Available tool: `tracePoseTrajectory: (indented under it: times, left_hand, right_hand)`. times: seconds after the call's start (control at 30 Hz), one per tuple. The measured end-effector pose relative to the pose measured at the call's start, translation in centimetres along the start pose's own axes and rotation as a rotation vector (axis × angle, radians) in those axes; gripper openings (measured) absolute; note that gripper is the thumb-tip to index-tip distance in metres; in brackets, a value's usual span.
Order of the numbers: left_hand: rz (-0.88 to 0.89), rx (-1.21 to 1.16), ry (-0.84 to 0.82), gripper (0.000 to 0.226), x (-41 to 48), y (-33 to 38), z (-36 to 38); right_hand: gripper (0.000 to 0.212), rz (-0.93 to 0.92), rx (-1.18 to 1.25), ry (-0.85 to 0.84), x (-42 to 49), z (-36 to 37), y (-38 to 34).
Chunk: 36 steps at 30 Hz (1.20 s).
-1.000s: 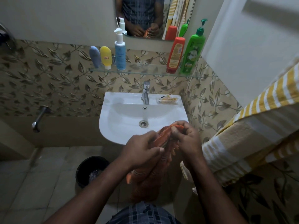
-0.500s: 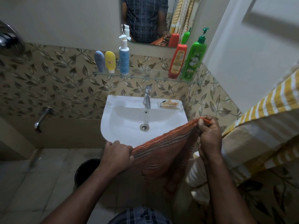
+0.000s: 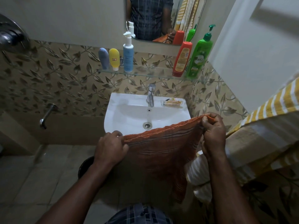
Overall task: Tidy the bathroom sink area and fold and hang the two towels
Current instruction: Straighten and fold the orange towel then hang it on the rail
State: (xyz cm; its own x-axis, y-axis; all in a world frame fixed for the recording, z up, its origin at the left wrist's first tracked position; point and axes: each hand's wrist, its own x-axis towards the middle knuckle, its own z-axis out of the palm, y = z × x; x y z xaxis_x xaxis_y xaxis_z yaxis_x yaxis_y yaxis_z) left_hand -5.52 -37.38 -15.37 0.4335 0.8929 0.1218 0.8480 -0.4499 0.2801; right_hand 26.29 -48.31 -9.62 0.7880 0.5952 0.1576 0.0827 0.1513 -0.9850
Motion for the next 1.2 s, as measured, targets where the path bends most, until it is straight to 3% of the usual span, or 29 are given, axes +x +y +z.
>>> tracePoseTrajectory:
  times: [0.17,0.57,0.67,0.77,0.9,1.0,1.1,1.2]
  left_hand:
    - [-0.153,-0.420,0.156,0.004,0.7,-1.3,-0.2]
    - [-0.109,-0.881,0.257,0.016,1.1,-2.8,-1.5]
    - [-0.157,-0.821,0.278,0.027,1.5,-2.9,-1.6]
    - [-0.214,-0.748,0.291,0.008,2.0,-3.1,-1.3]
    - [-0.332,-0.947,0.240,0.012,2.9,-2.7,-1.1]
    - [-0.277,-1.148,0.255,0.015,3.6,-1.9,-2.3]
    - [-0.188,-1.289,0.307,0.018,4.7,-1.6,-3.7]
    - [-0.240,-0.992,0.211,0.017,5.9,-2.0,-3.2]
  right_hand:
    - [0.037,0.002,-0.055,0.034,0.1,0.0,0.9]
    - [0.024,0.041,-0.091,0.164,0.3,0.7,2.1]
    - [0.023,0.033,-0.101,0.164,0.2,0.9,1.9]
    - [0.020,0.029,-0.138,0.154,0.2,1.4,1.8]
    - [0.015,0.024,-0.199,0.183,-0.3,2.4,1.3]
    - [0.011,-0.031,-0.187,0.236,-0.5,2.7,0.5]
    - [0.005,-0.202,-0.138,0.388,-0.7,3.4,-0.1]
    - [0.008,-0.079,-0.354,0.317,-0.8,4.2,0.9]
